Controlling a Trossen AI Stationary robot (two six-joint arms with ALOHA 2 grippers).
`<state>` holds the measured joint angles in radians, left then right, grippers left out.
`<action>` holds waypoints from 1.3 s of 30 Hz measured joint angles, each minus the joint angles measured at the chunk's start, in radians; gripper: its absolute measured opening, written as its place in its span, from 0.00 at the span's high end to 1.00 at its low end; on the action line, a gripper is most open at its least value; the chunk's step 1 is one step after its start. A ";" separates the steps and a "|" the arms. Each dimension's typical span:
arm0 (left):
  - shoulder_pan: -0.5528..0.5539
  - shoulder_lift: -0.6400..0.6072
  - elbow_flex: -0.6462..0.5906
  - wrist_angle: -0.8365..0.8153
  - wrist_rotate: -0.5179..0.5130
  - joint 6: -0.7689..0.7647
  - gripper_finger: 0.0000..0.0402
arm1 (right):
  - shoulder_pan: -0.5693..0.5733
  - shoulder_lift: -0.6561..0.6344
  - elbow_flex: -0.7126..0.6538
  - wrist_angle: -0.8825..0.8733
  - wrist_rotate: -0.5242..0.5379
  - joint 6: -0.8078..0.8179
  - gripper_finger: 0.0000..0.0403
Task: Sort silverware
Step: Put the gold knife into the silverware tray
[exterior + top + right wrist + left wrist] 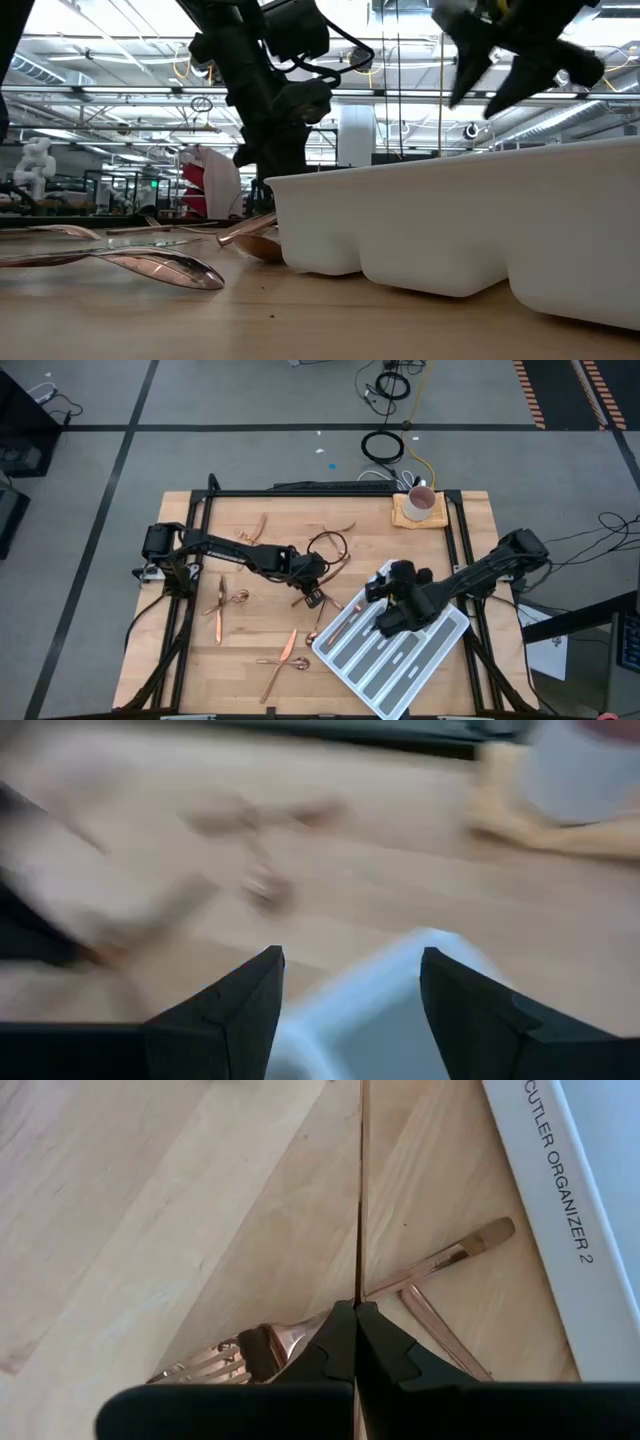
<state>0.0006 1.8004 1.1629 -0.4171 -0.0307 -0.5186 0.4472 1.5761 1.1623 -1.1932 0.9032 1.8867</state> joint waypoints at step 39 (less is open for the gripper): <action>0.011 -0.001 0.001 0.097 0.032 -0.035 1.00 | -0.407 -0.126 -0.327 1.022 -0.467 -0.841 0.48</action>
<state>0.0120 1.7992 1.1637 -0.3201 0.0013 -0.5532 0.0399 1.4500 0.8349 -0.1717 0.4364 1.0455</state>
